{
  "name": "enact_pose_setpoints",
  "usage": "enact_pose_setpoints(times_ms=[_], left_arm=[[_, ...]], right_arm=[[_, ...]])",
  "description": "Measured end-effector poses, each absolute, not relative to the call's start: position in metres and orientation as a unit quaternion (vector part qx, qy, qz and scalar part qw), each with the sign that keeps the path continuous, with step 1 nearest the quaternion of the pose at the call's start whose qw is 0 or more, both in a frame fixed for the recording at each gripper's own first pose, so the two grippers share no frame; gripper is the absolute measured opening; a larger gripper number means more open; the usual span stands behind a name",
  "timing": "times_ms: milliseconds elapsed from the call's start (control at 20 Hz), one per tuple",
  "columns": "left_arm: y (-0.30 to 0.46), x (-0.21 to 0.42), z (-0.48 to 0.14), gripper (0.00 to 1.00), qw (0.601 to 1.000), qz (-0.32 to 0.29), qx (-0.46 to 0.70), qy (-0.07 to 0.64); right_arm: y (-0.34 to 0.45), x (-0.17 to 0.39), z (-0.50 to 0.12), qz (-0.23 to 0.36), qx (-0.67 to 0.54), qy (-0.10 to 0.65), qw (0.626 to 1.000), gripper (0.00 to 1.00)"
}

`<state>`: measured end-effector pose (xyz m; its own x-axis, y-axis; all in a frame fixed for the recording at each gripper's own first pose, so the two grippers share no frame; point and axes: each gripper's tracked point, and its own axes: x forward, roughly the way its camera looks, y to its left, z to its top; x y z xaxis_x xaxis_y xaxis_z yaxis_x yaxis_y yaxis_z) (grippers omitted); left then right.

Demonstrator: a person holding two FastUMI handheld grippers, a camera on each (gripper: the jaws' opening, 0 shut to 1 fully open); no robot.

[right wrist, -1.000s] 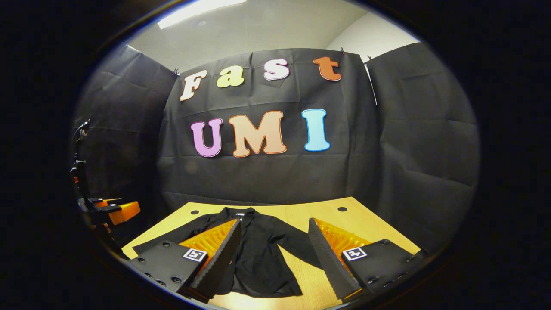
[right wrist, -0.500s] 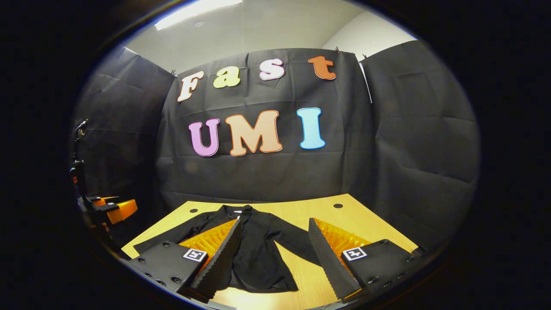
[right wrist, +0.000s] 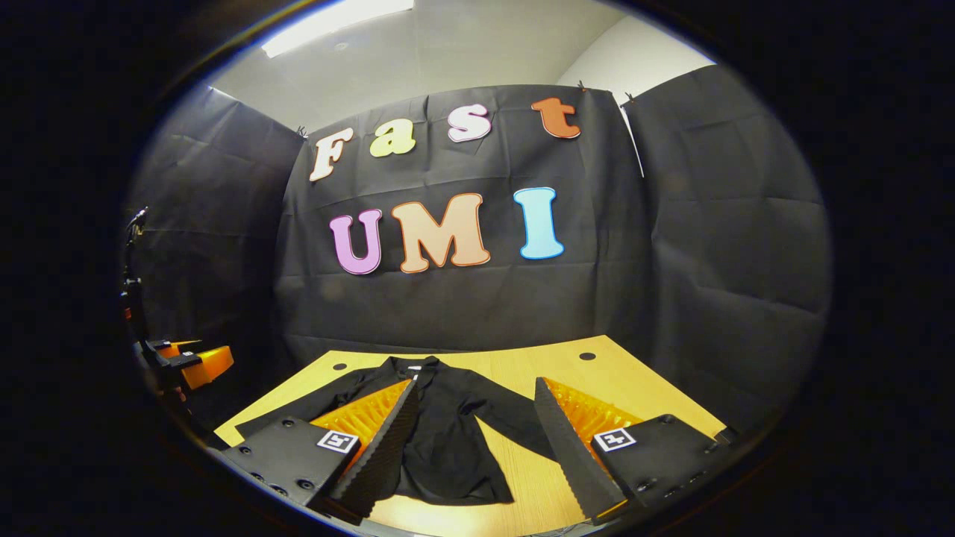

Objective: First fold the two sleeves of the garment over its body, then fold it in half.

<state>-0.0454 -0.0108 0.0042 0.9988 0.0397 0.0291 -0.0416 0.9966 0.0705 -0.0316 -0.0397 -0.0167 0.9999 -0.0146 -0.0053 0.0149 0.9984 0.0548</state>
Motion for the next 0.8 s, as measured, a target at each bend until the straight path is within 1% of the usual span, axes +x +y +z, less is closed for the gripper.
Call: enact_pose_setpoints(times_ms=[250, 700, 750, 800], left_arm=[[-0.007, -0.056, -0.004, 0.99, 0.999, 0.033, 0.038, -0.006], [0.001, -0.063, 0.003, 0.99, 0.997, 0.058, 0.055, -0.01], [0.001, -0.063, 0.003, 0.93, 0.997, 0.059, 0.054, -0.012], [0.001, -0.062, 0.004, 0.93, 0.997, 0.06, 0.054, -0.012]], right_arm=[[-0.052, -0.03, -0.025, -0.01, 0.028, 0.011, 1.0, 0.99], [-0.068, -0.013, -0.025, -0.012, 0.016, 0.013, 1.0, 0.99], [-0.071, -0.01, -0.025, -0.014, 0.012, 0.013, 1.0, 0.99], [-0.073, -0.008, -0.023, -0.013, 0.009, 0.012, 1.0, 0.99]])
